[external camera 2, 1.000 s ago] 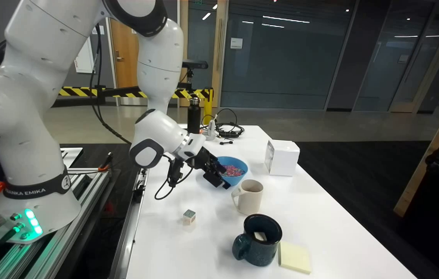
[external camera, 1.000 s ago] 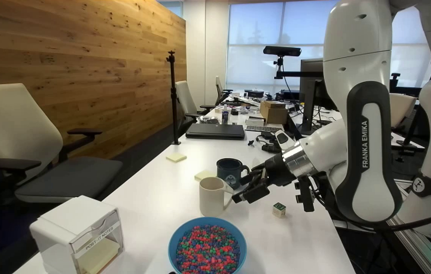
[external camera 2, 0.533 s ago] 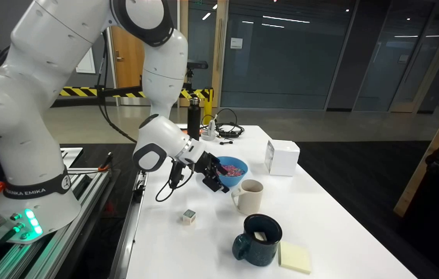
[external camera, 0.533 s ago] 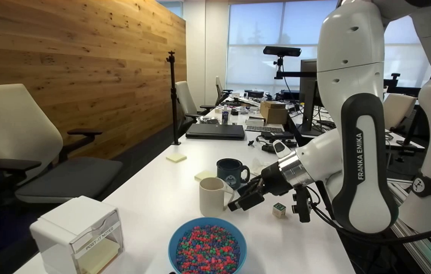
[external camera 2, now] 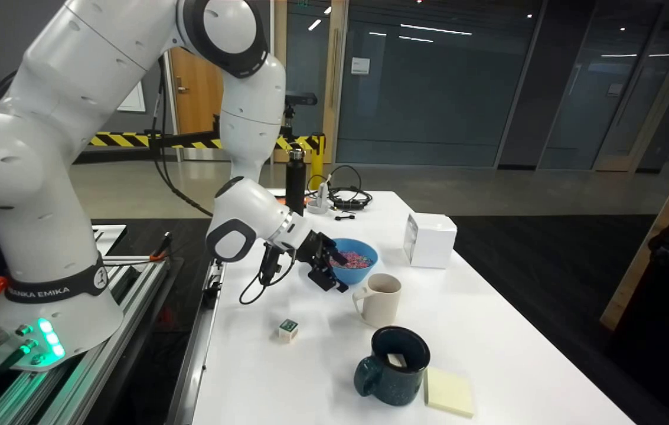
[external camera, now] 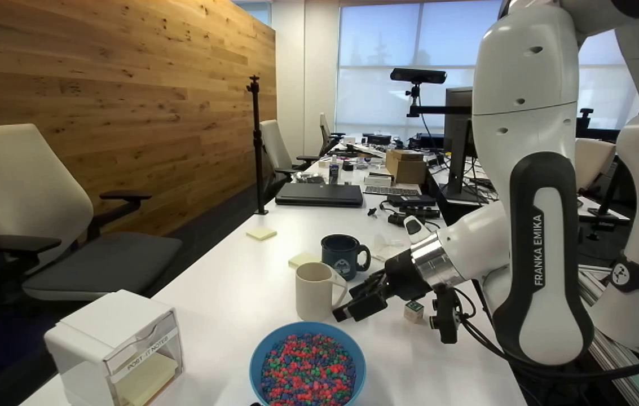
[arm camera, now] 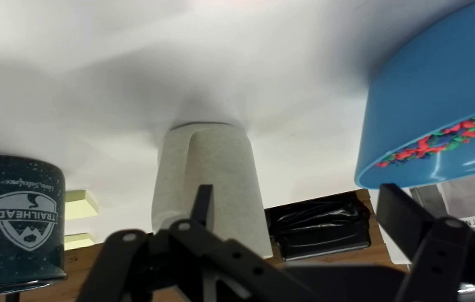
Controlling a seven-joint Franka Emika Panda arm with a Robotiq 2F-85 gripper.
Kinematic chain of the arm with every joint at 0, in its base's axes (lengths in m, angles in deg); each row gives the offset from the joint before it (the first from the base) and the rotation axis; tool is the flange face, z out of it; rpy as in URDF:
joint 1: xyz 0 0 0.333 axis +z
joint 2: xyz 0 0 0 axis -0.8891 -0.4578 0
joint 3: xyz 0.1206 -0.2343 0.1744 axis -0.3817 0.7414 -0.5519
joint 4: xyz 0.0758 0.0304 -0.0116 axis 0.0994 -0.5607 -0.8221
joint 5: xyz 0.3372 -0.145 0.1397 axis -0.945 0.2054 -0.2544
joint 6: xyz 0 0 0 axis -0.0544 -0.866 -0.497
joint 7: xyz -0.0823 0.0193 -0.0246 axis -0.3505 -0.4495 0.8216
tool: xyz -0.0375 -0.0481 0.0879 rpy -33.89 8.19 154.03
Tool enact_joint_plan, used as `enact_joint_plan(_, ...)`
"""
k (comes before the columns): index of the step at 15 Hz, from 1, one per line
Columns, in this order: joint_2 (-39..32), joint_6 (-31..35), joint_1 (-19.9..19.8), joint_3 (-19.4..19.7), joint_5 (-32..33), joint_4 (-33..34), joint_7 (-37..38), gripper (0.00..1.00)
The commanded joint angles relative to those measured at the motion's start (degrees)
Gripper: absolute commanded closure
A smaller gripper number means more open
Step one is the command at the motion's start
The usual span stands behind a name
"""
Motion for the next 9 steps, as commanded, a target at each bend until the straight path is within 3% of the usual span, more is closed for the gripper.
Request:
enact_joint_plan(1, 0.03, 0.16, -1.53, -1.61, -1.04, -0.14, -1.05, 0.00)
enact_joint_plan(9, 0.30, 0.81, -1.00, -1.72, -5.53, -1.00, -1.49, 0.00)
